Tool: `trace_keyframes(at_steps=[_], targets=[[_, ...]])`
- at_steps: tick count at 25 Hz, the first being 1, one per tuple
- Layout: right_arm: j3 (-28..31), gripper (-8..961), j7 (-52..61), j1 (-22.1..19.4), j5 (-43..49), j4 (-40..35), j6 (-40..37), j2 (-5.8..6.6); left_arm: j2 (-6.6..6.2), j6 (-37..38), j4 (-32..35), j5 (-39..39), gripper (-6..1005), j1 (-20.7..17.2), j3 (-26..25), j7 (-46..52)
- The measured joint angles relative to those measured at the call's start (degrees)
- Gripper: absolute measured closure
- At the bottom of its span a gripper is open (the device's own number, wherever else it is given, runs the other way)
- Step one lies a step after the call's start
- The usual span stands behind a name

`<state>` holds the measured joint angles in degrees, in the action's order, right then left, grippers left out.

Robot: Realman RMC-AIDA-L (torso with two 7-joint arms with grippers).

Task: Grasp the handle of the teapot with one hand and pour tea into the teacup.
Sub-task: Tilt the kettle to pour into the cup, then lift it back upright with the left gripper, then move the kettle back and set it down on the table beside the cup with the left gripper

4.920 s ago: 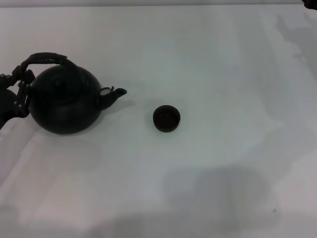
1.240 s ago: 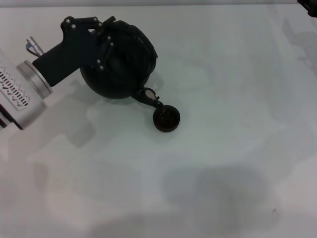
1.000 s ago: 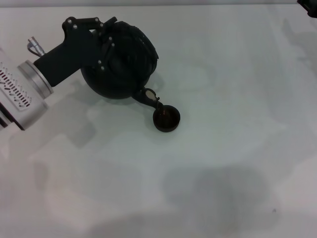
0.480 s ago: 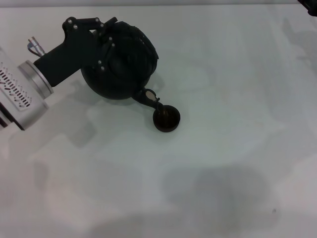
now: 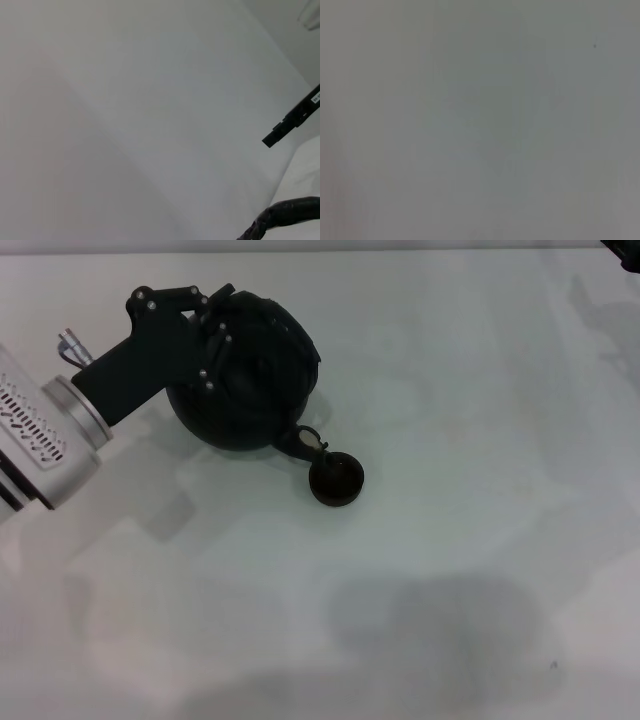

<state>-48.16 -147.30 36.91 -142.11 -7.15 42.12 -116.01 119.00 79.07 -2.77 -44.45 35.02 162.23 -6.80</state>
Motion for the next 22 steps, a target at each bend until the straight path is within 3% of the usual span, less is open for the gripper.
trace_keyframes(at_steps=[15, 22], targets=[[0.00, 113, 0.00, -0.60, 0.00, 0.36, -0.03, -0.09, 0.01, -1.39, 4.29, -5.86, 900, -3.04, -0.07, 5.45], [0.00, 113, 0.00, -0.75, 0.00, 0.39, -0.02, -0.10, 0.11, -1.38, 10.17, -14.85, 901, -7.62, -0.07, 5.46]])
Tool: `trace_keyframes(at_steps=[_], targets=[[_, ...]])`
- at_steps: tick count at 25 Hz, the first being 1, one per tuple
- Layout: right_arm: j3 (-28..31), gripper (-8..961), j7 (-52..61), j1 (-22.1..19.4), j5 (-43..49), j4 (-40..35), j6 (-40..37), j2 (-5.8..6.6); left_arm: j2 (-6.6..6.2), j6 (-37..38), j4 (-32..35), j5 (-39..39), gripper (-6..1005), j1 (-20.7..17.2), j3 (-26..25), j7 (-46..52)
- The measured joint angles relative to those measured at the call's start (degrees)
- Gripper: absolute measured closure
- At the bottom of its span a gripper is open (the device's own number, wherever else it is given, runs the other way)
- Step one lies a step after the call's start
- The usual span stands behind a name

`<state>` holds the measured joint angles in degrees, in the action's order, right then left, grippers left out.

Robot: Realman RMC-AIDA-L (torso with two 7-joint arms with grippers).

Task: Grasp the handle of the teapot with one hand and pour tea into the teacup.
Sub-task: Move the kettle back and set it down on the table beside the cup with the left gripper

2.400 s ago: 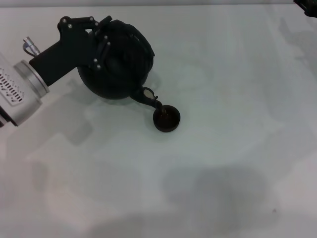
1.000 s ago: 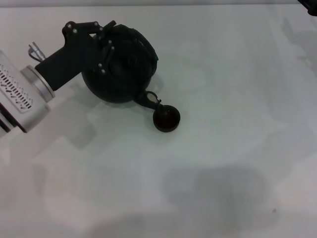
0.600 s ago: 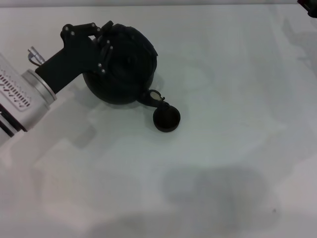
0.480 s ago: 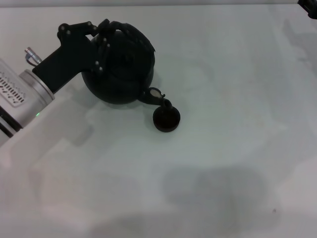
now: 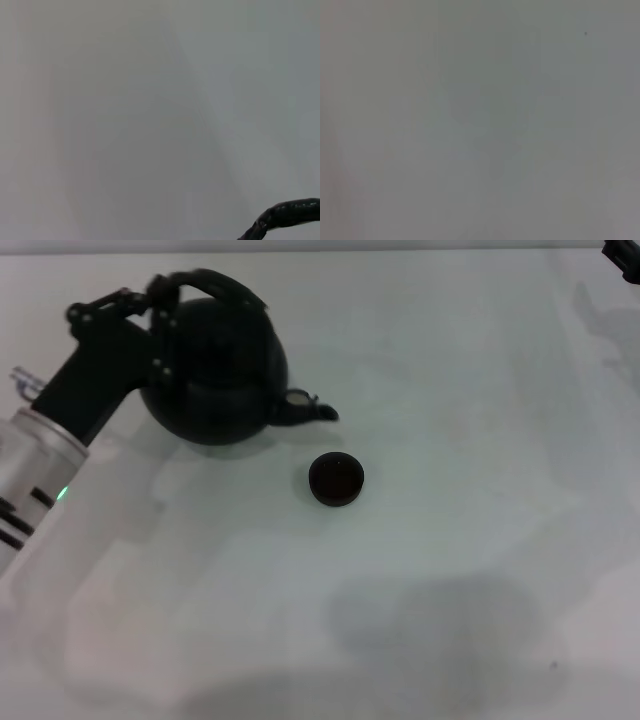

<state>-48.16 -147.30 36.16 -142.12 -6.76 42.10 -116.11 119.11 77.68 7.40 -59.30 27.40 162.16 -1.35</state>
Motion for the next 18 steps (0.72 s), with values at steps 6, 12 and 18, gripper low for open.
trace_keyframes(at_steps=[6, 12, 18], targets=[[0.00, 113, 0.00, 0.03, 0.00, 0.00, 0.00, 0.00, 0.14, 0.27, 4.35, -7.63, 900, -3.88, 0.00, -0.01], [0.00, 113, 0.00, 0.25, 0.00, 0.00, 0.00, 0.00, 0.36, 0.55, 8.23, -12.01, 901, -7.07, -0.08, -0.02], [0.00, 113, 0.00, 0.41, 0.00, -0.07, 0.00, -0.06, 0.46, 0.06, 9.16, -14.52, 901, -8.52, -0.09, -0.05]])
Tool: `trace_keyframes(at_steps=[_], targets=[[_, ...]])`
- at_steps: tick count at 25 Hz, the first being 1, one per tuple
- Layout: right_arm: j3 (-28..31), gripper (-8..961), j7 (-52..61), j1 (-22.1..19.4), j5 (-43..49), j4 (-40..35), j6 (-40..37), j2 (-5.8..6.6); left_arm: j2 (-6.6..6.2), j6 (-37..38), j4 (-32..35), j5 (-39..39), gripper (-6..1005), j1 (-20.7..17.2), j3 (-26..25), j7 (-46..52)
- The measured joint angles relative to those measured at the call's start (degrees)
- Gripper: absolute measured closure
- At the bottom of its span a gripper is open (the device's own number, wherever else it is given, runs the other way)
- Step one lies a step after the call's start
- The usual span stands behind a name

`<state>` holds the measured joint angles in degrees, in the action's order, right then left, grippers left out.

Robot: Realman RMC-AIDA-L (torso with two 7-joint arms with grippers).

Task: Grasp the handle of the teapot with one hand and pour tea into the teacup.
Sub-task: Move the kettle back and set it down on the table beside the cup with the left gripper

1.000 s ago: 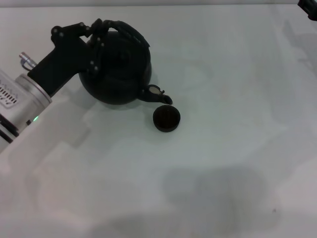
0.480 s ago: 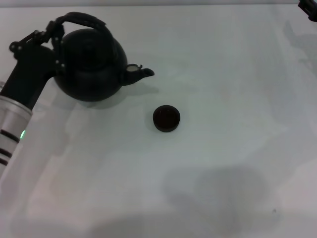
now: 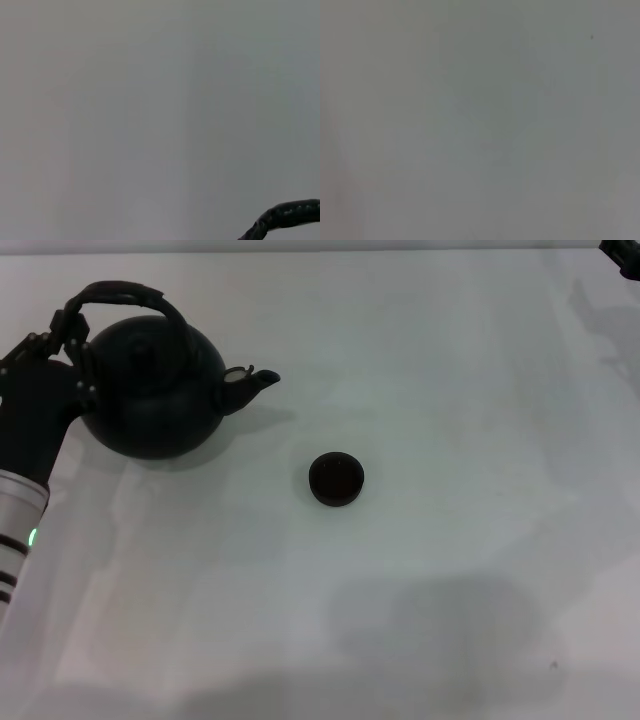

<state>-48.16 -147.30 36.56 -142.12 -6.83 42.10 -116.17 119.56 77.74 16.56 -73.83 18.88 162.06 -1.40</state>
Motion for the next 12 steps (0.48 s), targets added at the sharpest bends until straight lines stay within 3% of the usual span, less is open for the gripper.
trace_keyframes(at_steps=[12], targets=[[0.70, 113, 0.00, -0.05, 0.00, 0.04, 0.00, -0.03, -0.08, -1.34, -0.14, -1.50, 900, -2.22, 0.19, -0.01]])
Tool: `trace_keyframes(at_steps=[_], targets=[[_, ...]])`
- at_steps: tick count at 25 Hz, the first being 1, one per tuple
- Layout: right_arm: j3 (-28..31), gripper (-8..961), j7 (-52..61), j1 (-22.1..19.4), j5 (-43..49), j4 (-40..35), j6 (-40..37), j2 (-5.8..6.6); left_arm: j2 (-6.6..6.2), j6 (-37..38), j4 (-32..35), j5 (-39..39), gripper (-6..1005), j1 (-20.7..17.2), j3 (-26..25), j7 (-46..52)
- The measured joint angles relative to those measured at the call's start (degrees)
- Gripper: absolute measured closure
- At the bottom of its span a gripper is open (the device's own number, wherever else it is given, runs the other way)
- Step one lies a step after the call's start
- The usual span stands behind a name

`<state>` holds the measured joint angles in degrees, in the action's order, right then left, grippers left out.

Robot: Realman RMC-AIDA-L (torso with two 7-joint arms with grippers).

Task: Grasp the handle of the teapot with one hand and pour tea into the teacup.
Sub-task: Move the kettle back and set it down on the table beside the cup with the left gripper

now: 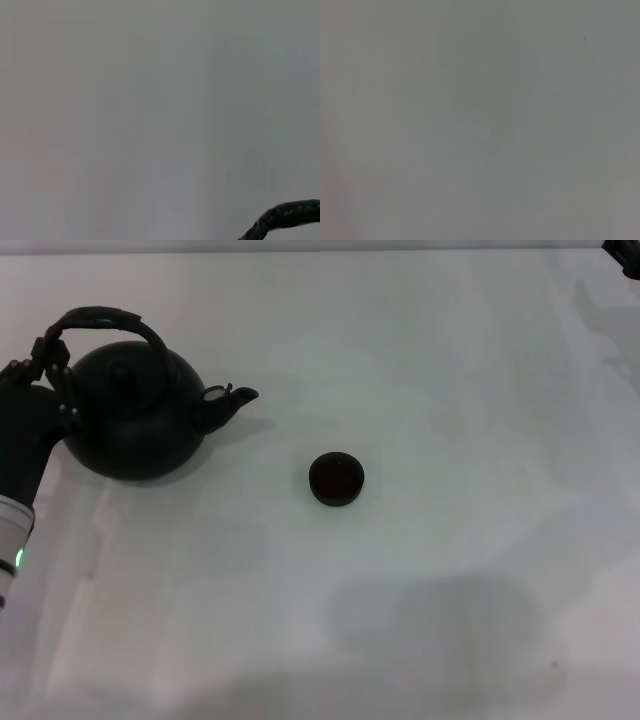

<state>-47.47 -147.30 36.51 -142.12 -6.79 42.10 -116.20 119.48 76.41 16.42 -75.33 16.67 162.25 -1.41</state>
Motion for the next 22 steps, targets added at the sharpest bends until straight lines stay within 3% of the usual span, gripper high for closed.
trace_keyframes(at_steps=[22], targets=[[0.61, 113, 0.00, -0.13, 0.00, 0.01, 0.00, 0.09, -0.20, -2.99, -0.33, 0.06, 847, 0.70, -0.09, 3.06]])
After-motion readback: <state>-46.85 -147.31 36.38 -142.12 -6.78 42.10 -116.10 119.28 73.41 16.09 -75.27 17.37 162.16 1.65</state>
